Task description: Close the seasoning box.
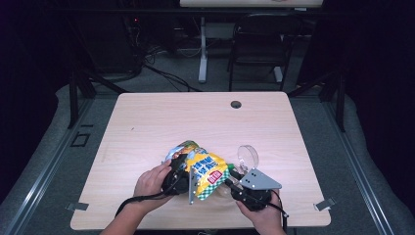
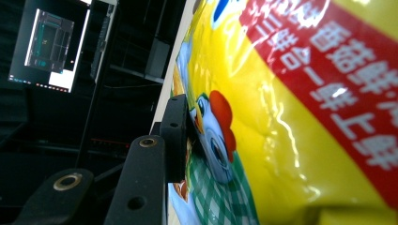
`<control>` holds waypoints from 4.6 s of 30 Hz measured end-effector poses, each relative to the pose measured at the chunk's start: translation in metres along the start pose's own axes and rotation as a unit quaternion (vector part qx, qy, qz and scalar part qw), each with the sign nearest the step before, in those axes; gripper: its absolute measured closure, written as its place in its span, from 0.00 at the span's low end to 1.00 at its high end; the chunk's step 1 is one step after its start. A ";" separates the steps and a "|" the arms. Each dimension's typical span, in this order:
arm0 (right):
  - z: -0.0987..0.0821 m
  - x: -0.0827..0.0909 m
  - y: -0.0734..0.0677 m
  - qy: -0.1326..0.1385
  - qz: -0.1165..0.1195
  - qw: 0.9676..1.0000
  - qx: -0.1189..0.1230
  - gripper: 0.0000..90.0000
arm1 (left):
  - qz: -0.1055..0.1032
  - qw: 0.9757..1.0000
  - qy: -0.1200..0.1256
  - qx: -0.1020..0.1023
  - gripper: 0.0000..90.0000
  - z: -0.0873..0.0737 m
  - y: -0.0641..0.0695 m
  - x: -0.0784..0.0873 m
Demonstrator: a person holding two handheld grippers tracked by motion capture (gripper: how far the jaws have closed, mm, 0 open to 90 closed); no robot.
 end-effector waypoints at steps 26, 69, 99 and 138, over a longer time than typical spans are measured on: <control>-0.005 -0.004 -0.001 -0.005 0.000 1.000 -0.004 0.80 | 0.031 0.998 -0.012 -0.054 0.73 0.004 -0.003 0.002; -0.011 -0.014 -0.006 -0.016 0.005 1.000 -0.008 0.80 | 0.069 0.987 -0.034 -0.140 0.73 0.006 -0.008 0.008; -0.013 -0.016 -0.005 -0.019 0.005 1.000 -0.012 0.80 | 0.088 0.979 -0.042 -0.178 0.73 0.012 -0.010 0.010; -0.015 -0.018 -0.004 -0.025 0.010 0.999 -0.019 0.80 | 0.092 0.969 -0.050 -0.223 0.74 0.019 -0.014 0.019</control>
Point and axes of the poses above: each handheld gripper's, and its own axes: x roughly backward along the jaws, z roughly out of its top, y roughly to its right, the point moved 1 cm from there along -x, roughly forward along the jaws, and after that the axes turned 2 degrees about z, right-handed, at the moved point
